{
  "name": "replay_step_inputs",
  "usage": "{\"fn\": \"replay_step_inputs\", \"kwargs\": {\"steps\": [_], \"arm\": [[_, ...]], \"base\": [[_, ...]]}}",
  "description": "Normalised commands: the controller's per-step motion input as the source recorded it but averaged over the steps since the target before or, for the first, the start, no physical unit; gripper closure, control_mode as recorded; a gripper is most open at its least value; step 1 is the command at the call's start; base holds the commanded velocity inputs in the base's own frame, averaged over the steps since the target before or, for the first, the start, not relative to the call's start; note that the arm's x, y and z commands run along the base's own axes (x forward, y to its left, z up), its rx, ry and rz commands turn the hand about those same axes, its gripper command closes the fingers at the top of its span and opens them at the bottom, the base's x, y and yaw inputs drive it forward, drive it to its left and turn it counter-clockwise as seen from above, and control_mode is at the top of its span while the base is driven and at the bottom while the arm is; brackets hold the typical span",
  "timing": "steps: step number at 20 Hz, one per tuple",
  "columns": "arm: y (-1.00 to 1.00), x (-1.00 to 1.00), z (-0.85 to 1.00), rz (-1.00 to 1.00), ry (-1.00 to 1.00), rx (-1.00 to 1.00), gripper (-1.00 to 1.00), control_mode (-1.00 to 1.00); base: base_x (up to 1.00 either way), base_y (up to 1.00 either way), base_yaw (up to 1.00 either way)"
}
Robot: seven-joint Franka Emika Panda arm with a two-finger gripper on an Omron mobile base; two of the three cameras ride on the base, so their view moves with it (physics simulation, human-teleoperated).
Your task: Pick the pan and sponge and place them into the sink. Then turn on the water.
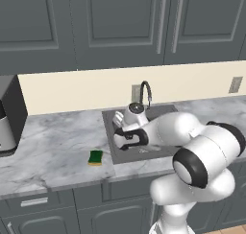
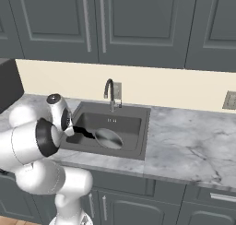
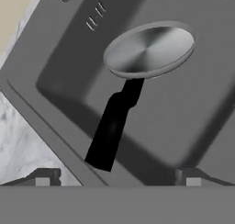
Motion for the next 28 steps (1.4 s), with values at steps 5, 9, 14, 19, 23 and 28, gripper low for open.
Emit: {"fn": "replay_step_inputs", "kwargs": {"steps": [5,9,14,19,23,28], "arm": [[0.06,-0.32,0.41,0.11,0.01,-0.01,-1.0,-1.0],[0.09,-0.29,0.24,0.16,0.02,-0.05,-1.0,-1.0],[0.2,-0.28,0.05,0.15,0.0,-0.06,-1.0,-1.0],[0.27,-0.17,0.07,0.16,0.01,-0.06,-1.0,-1.0],[0.18,-0.07,0.14,0.18,0.03,-0.04,-1.0,-1.0],[0.21,-0.14,0.07,0.2,0.02,-0.05,-1.0,-1.0]], "base": [[0.0,0.0,0.0],[0.0,0.0,0.0],[0.0,0.0,0.0],[0.0,0.0,0.0],[0.0,0.0,0.0],[0.0,0.0,0.0]]}}
